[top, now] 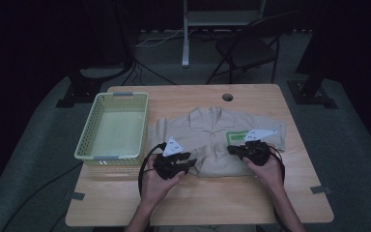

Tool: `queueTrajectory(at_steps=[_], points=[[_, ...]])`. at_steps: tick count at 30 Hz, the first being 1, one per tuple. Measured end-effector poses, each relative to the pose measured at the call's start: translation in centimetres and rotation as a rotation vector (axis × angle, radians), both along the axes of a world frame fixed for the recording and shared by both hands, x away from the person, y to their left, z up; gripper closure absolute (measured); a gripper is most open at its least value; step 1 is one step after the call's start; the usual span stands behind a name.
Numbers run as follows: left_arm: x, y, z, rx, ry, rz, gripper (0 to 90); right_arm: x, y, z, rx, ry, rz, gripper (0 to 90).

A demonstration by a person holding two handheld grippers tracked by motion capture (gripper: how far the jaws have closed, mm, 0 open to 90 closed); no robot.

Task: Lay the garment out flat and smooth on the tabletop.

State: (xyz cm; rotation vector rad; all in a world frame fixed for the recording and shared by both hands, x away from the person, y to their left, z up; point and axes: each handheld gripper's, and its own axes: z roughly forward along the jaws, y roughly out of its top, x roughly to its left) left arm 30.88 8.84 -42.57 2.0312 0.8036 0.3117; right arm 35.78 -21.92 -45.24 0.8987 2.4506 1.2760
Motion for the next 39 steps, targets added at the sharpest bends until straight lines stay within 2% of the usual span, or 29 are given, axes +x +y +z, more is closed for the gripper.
queueTrajectory(at_steps=[12, 17, 24, 28, 39], points=[[0.0, 0.1, -0.1, 0.004, 0.0, 0.006, 64.3, -1.5, 0.2, 0.8, 0.011, -0.029, 0.062, 87.3], [-0.2, 0.2, -0.1, 0.029, -0.001, -0.003, 73.8, -2.0, 0.0, 1.1, 0.003, -0.039, 0.067, 87.2], [-0.7, 0.6, -0.4, 0.046, 0.015, -0.012, 82.3, -3.1, -0.5, 1.6, 0.004, -0.046, 0.086, 87.2], [-0.9, 0.9, -0.4, 0.055, 0.016, -0.017, 84.6, -3.6, -0.7, 1.8, 0.003, -0.047, 0.101, 87.2], [-1.2, 2.4, -0.6, 0.068, 0.022, 0.015, 85.8, -4.9, -0.9, 2.0, -0.02, -0.064, 0.121, 87.2]])
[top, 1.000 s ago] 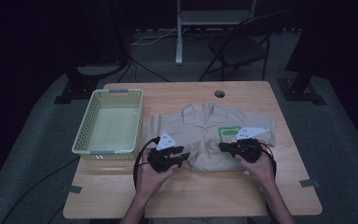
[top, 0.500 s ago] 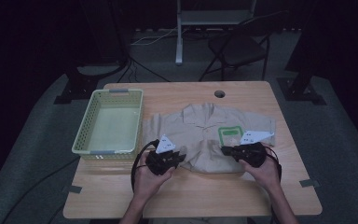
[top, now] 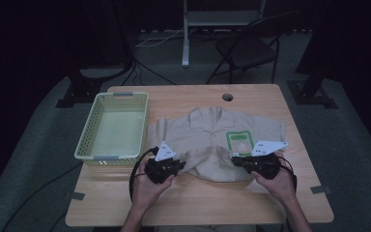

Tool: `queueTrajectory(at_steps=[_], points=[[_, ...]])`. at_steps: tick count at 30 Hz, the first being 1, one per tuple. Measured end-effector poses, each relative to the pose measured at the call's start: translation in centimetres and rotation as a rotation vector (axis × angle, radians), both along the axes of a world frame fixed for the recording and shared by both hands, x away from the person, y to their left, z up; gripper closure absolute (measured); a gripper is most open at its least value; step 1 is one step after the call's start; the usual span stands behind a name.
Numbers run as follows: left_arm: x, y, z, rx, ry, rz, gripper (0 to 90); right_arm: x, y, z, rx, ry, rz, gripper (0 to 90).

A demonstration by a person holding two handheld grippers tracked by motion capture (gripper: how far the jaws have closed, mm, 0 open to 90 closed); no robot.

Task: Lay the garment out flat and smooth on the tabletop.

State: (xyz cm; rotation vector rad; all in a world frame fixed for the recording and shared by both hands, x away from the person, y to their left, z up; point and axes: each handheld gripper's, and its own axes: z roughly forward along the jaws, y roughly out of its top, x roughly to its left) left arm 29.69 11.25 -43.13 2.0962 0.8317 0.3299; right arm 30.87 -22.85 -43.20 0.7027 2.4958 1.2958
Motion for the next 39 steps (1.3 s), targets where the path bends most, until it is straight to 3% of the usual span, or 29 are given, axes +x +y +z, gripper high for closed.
queueTrajectory(at_steps=[13, 23, 27, 33, 39], points=[[-0.4, 2.1, -0.4, 0.01, 0.025, 0.037, 87.5, -1.8, -1.3, 0.1, 0.009, -0.003, 0.025, 87.0], [-1.4, 3.5, -0.6, 0.025, 0.053, 0.025, 87.4, -3.9, -1.5, -0.2, 0.03, 0.014, 0.081, 87.0], [-1.7, 4.1, 0.0, -0.002, 0.028, 0.029, 81.3, -4.7, -1.4, -0.4, 0.032, 0.02, 0.106, 86.9], [-1.9, 5.5, 1.4, -0.128, -0.018, 0.046, 72.2, -5.5, -1.4, -0.8, 0.039, 0.039, 0.144, 86.8], [-1.5, 5.3, 1.3, -0.131, 0.002, 0.053, 68.6, -5.7, -1.2, -1.3, 0.037, 0.055, 0.181, 86.5]])
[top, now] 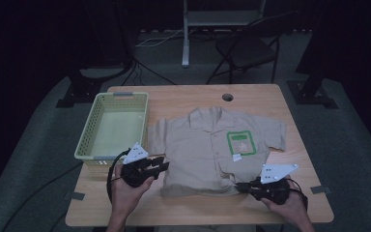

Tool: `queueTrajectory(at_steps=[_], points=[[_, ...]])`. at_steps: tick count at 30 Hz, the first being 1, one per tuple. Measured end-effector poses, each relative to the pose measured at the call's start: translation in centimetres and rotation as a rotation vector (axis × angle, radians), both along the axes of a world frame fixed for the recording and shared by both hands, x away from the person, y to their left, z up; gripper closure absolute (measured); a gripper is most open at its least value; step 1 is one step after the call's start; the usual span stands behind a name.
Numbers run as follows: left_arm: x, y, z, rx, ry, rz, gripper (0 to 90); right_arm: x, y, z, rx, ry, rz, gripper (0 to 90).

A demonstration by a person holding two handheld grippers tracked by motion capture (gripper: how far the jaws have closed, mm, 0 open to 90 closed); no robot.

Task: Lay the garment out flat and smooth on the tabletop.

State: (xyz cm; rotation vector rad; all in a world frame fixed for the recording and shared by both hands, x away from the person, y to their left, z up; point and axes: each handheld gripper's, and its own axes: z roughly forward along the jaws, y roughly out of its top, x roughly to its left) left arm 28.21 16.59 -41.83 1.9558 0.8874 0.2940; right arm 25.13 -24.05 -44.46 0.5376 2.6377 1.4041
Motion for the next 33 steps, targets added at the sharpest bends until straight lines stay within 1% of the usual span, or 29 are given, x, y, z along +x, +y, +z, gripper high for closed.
queueTrajectory(at_steps=[2, 4, 6, 8, 11, 14, 17, 21, 23, 28, 31, 33], points=[[0.1, -0.5, -0.3, 0.015, 0.015, -0.015, 67.7, 0.0, 0.1, 0.0, 0.002, 0.003, 0.01, 86.0], [0.2, -1.2, -0.6, 0.032, 0.02, -0.035, 67.3, -0.1, 0.1, -0.1, 0.003, 0.002, 0.021, 84.1], [0.2, -1.7, -0.8, 0.044, 0.028, -0.048, 66.9, -0.1, 0.1, 0.0, 0.012, -0.002, 0.02, 77.3], [0.2, -2.1, -0.9, 0.05, 0.03, -0.059, 66.5, -0.2, -0.1, 0.4, 0.04, -0.012, 0.028, 73.1], [0.3, -2.4, -1.0, 0.053, 0.032, -0.064, 66.0, -0.1, -0.6, 1.1, 0.086, -0.028, 0.015, 71.6], [0.4, -2.7, -1.2, 0.062, 0.037, -0.067, 65.9, 0.2, -1.0, 1.7, 0.089, -0.043, -0.011, 71.1], [0.5, -2.9, -1.5, 0.071, 0.042, -0.068, 65.2, 0.5, -1.0, 1.8, 0.093, -0.048, -0.025, 70.9], [0.6, -3.3, -1.9, 0.082, 0.05, -0.071, 64.4, 0.9, -0.8, 1.5, 0.101, -0.039, -0.038, 70.1], [0.6, -3.4, -2.0, 0.08, 0.054, -0.072, 63.9, 1.0, -0.8, 1.5, 0.1, -0.04, -0.039, 70.1], [0.8, -3.8, -2.5, 0.09, 0.062, -0.078, 63.0, 1.6, -0.2, 1.2, 0.095, -0.038, -0.043, 70.1], [1.0, -4.1, -3.0, 0.11, 0.06, -0.075, 62.4, 1.9, 0.0, 1.2, 0.098, -0.042, -0.046, 69.8], [1.1, -4.2, -3.3, 0.124, 0.054, -0.073, 61.7, 2.1, 0.1, 1.1, 0.098, -0.044, -0.058, 68.8]])
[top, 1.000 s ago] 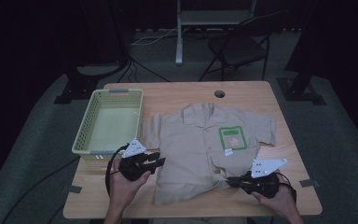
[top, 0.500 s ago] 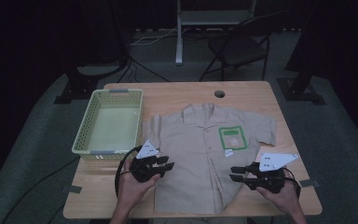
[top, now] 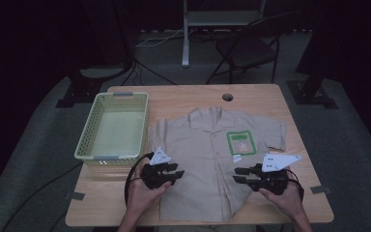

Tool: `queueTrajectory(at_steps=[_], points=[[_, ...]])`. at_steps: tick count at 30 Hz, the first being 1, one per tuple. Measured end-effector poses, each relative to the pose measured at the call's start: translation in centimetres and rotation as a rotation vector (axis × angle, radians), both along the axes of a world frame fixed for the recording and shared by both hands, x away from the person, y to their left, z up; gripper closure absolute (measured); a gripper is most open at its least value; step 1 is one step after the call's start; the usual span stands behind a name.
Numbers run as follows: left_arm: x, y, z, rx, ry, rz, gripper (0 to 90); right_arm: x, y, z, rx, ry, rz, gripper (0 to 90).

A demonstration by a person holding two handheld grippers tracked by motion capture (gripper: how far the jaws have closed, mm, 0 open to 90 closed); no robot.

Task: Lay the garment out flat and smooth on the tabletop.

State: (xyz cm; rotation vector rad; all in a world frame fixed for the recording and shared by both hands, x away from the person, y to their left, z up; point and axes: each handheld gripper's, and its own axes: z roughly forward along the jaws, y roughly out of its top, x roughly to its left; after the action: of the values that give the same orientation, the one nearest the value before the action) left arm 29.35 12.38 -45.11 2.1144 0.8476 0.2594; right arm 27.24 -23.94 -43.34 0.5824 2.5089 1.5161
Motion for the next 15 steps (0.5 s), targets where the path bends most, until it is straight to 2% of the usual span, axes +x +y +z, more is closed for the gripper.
queueTrajectory(at_steps=[4, 7, 14, 15], points=[[0.1, -0.2, -0.5, 0.003, 0.002, -0.013, 61.2, 0.5, 0.2, -0.3, 0.008, 0.001, -0.017, 67.9], [0.2, -0.4, -0.7, 0.011, 0.0, -0.016, 60.8, 1.0, 0.5, -0.6, -0.004, 0.006, -0.026, 66.8], [0.3, -0.8, -1.2, 0.042, 0.001, -0.011, 59.7, 2.4, 1.8, -1.0, -0.043, 0.009, -0.064, 64.0], [0.3, -0.8, -1.3, 0.052, -0.002, -0.009, 59.4, 2.7, 2.2, -1.1, -0.066, 0.008, -0.085, 63.1]])
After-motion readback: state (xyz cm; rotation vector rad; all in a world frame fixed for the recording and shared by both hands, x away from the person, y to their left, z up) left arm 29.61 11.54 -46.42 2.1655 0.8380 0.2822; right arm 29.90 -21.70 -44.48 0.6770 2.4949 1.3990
